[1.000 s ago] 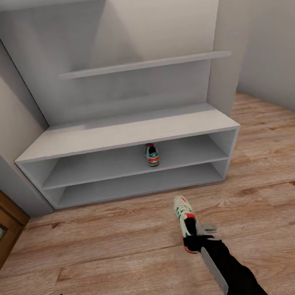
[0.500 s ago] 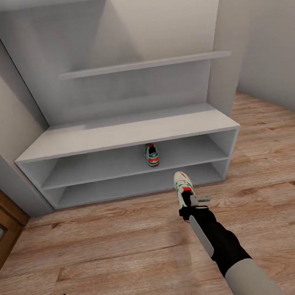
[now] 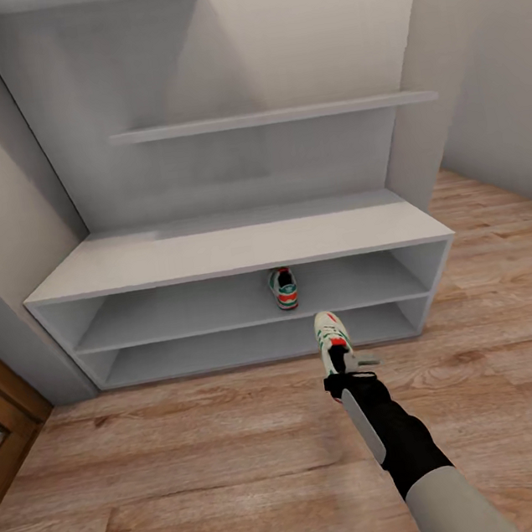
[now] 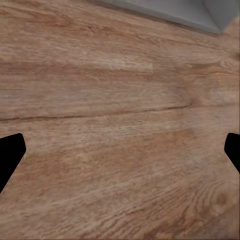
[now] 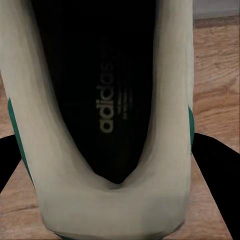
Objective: Pick up the two gym shoes and the two sandals from the corridor floor and place them onto the hallstand (shoe rack) in the corridor, making sure they are on the rack and not on the floor. Arrange them so the two gym shoes are next to each other and the two sandals are next to each other.
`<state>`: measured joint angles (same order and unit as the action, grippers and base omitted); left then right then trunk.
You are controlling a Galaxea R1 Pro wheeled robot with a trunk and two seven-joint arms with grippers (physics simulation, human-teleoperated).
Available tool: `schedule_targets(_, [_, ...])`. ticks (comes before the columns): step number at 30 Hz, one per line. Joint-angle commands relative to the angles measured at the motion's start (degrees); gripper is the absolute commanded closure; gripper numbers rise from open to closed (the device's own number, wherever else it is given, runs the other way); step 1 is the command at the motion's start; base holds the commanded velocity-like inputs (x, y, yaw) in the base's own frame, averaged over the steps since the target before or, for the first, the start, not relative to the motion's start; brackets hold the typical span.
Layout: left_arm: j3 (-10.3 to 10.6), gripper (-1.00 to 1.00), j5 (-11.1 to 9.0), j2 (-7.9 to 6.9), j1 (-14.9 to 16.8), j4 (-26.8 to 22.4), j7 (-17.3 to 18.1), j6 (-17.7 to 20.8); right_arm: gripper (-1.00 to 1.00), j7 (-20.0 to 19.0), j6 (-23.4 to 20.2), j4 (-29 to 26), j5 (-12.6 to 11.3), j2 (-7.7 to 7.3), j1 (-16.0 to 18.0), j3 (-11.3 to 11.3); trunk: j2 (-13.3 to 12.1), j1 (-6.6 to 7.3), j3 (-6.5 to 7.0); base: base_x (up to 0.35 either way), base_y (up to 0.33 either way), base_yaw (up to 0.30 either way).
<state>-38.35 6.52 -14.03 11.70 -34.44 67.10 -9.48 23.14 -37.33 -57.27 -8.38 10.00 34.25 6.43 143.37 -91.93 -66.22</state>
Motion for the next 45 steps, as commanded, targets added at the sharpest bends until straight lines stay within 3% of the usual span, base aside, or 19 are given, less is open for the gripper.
schedule_targets(1, [-0.4, -1.0, 0.6, 0.05, 0.1, 0.0, 0.2, -0.5, 1.0, 0.5, -0.1, -0.1, -0.6, 0.0, 0.0, 0.1, 0.0, -0.02, -0.05, 0.324, 0.034, 0.0])
schedule_targets(19, [-0.4, -1.0, 0.8, 0.06, 0.1, 0.0, 0.2, -0.5, 1.0, 0.5, -0.1, -0.1, -0.5, 0.0, 0.0, 0.0, 0.0, -0.02, -0.05, 0.334, -0.022, 0.0])
schedule_targets(45, [-0.4, -1.0, 0.9, 0.06, 0.1, 0.0, 0.2, -0.5, 1.0, 0.5, -0.1, -0.1, -0.5, 0.0, 0.0, -0.1, 0.0, -0.02, -0.05, 0.16, 0.0, 0.0])
